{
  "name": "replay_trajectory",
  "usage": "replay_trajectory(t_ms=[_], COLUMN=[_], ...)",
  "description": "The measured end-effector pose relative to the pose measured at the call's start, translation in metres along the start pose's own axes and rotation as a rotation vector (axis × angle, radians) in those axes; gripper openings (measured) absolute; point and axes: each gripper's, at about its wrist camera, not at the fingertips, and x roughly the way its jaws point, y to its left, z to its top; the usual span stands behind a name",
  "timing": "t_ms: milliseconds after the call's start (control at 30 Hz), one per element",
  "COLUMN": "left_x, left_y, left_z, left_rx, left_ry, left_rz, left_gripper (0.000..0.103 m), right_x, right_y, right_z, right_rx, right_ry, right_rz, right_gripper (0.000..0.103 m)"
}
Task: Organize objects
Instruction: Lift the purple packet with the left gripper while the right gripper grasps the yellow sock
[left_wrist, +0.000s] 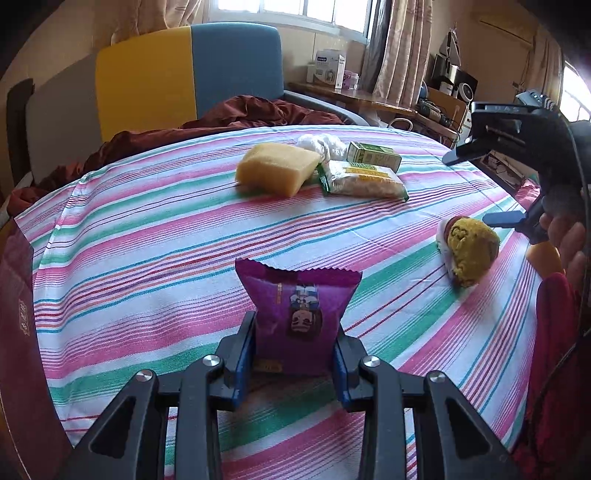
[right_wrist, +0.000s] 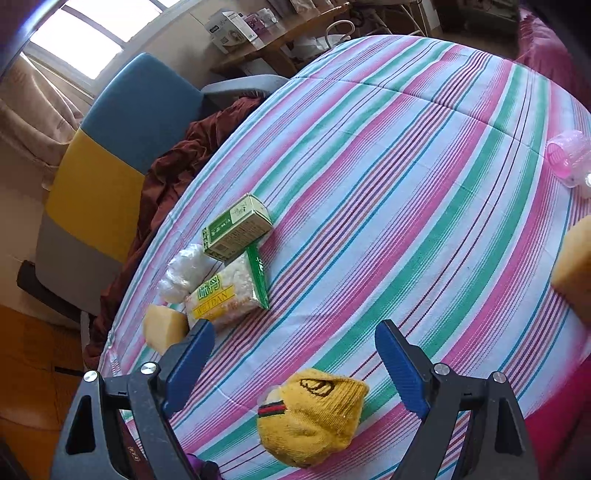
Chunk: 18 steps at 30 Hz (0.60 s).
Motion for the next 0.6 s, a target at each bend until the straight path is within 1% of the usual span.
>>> replay_trajectory(t_ms=[100,200,233,300,333,400,433,500,600], left_x=[0.001,0.001,0.001,0.001,0.001,0.001,0.001,0.001,0.001], left_y=[0.0,0.0,0.001,0.001,0.001,0.001,0.001,0.001,0.002], left_z=[-0.001,-0.002,-0.002,-0.002,-0.002,-0.002,-0.002,-0.002,-0.002], left_rx=[0.001,0.0,0.0,-0.002,-0.003,-0.006,-0.008,-0.009,-0.011], left_ry=[-0.006,-0.012,-0.012,-0.013,-0.013,-0.016,-0.016,-0.017,-0.017], left_rz=[0.001,-0.002,-0.005,-0.007,-0.008,-0.011,-0.013,-0.015,-0.018], left_gripper=[0.035,0.035,0.035,0.035,0.035,0.035,0.035,0.035,0.035], right_x=[0.002,-0.002,-0.002,0.0,-0.001,-0.008,-0.012,-0.016,-0.009], right_y=[-0.003,-0.006,-0.007,-0.005,-0.001,0.009,0.012,0.013,0.012], right_z=[-0.004,-0.004,-0.005,-0.008,-0.009,-0.014,-0.017,-0.023,-0.031], right_rx=[0.003,0.008,0.005,-0.011,-0.036,-0.117,-0.152,-0.179,-0.193], right_ry=[0.026,0.011,0.015,0.063,0.085,0.093,0.093,0.108,0.151], right_rz=[-0.006,-0.025,-0.034,-0.023,-0.031,-0.06,-0.074,-0.086,-0.093], right_gripper=[0.089,0.089,0.091,0.095,0.095,0.097,0.101,0.103,0.103])
